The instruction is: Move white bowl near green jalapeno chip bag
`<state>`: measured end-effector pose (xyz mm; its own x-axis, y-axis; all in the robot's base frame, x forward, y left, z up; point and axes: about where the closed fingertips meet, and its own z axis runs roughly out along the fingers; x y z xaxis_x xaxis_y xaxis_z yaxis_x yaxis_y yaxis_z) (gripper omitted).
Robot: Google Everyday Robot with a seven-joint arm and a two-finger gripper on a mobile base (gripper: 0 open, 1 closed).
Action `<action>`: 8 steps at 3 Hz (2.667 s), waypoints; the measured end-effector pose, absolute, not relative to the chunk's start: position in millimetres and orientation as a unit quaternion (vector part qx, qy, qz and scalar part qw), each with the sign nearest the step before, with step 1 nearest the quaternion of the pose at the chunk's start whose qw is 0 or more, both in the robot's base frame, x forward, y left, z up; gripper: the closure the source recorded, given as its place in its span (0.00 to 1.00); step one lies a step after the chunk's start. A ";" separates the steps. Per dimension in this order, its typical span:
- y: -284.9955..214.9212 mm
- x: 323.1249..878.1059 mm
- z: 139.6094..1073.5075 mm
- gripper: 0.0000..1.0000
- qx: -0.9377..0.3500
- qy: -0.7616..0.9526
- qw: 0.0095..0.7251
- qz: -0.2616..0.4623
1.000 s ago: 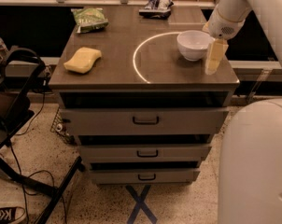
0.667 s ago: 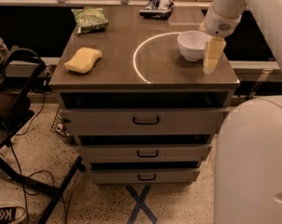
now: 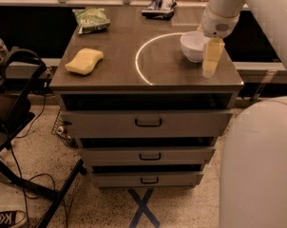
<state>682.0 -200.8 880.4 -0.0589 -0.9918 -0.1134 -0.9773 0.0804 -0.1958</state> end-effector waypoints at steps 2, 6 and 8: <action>-205.1 680.5 843.5 0.02 -0.673 0.736 0.077 -0.007; -207.9 691.4 842.4 1.00 -0.671 0.738 0.071 -0.009; -201.5 713.6 865.4 1.00 -0.676 0.728 0.101 -0.060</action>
Offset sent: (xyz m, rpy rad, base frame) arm -0.0176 -0.0136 -0.0407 -0.0166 0.1557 -0.0247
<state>713.6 -201.5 865.4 -0.0670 -0.9956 -0.0661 -0.9714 0.0802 -0.2234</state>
